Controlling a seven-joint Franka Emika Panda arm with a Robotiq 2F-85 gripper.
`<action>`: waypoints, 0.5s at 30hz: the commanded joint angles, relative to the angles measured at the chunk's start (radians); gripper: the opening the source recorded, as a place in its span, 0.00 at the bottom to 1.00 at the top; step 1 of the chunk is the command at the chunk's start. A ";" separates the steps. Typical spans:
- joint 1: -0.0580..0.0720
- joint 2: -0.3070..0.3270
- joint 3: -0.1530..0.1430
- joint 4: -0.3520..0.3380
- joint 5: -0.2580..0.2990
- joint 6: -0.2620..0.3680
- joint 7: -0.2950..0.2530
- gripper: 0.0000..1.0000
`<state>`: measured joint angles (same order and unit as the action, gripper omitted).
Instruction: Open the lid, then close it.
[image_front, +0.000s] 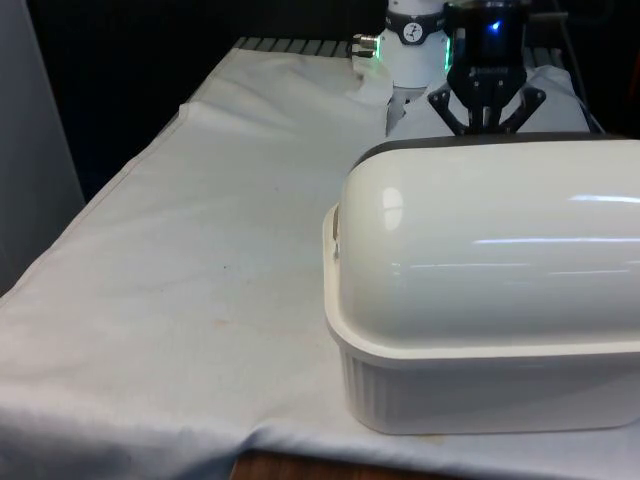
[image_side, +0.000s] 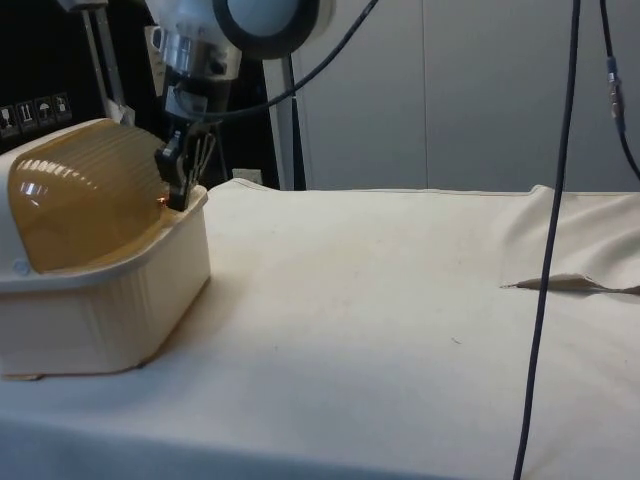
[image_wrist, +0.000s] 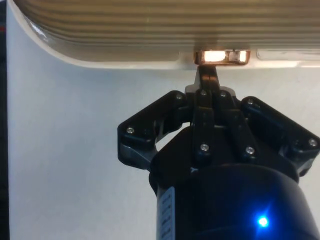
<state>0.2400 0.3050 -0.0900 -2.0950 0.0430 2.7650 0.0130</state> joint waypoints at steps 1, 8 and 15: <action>0.000 -0.009 0.000 0.000 -0.001 -0.006 0.000 0.00; 0.000 -0.026 -0.002 0.003 -0.003 -0.010 0.001 0.00; -0.001 -0.035 -0.002 0.018 -0.004 -0.005 -0.001 0.00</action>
<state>0.2390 0.2700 -0.0910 -2.0880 0.0420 2.7630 0.0120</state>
